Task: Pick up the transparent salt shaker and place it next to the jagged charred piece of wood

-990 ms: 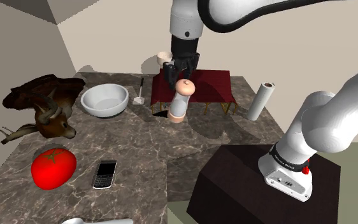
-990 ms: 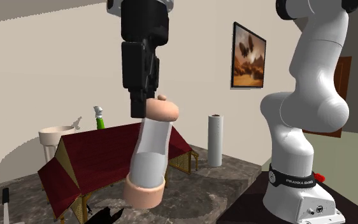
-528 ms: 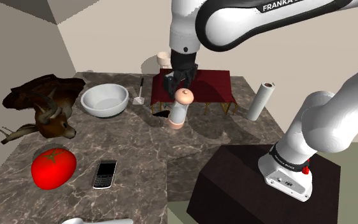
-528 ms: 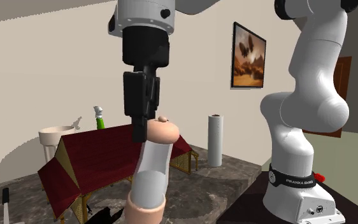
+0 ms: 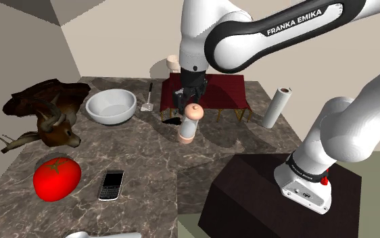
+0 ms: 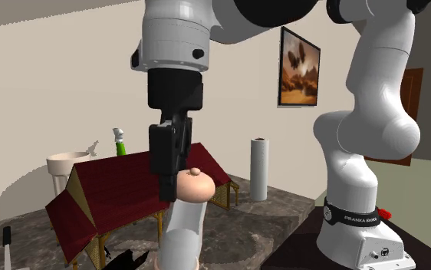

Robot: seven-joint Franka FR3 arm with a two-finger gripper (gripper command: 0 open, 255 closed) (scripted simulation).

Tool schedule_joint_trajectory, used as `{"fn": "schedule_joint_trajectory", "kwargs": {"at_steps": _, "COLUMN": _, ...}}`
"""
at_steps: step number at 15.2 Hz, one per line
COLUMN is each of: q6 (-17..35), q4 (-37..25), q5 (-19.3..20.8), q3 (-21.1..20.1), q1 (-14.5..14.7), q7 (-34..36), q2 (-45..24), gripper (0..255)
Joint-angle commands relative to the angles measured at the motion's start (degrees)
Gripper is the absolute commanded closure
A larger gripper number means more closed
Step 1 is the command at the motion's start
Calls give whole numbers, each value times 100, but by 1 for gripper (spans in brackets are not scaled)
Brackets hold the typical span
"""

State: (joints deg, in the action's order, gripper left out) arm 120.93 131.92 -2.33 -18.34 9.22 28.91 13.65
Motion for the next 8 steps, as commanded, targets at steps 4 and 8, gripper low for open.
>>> {"fn": "schedule_joint_trajectory", "kwargs": {"at_steps": 4, "q6": 409, "q4": 267, "q5": 35, "q3": -37, "q1": 0, "q7": 50, "q2": -143, "gripper": 255}}
{"fn": "schedule_joint_trajectory", "kwargs": {"at_steps": 8, "q6": 544, "q4": 342, "q5": 54, "q3": -48, "q1": -3, "q7": 70, "q2": -206, "gripper": 255}}
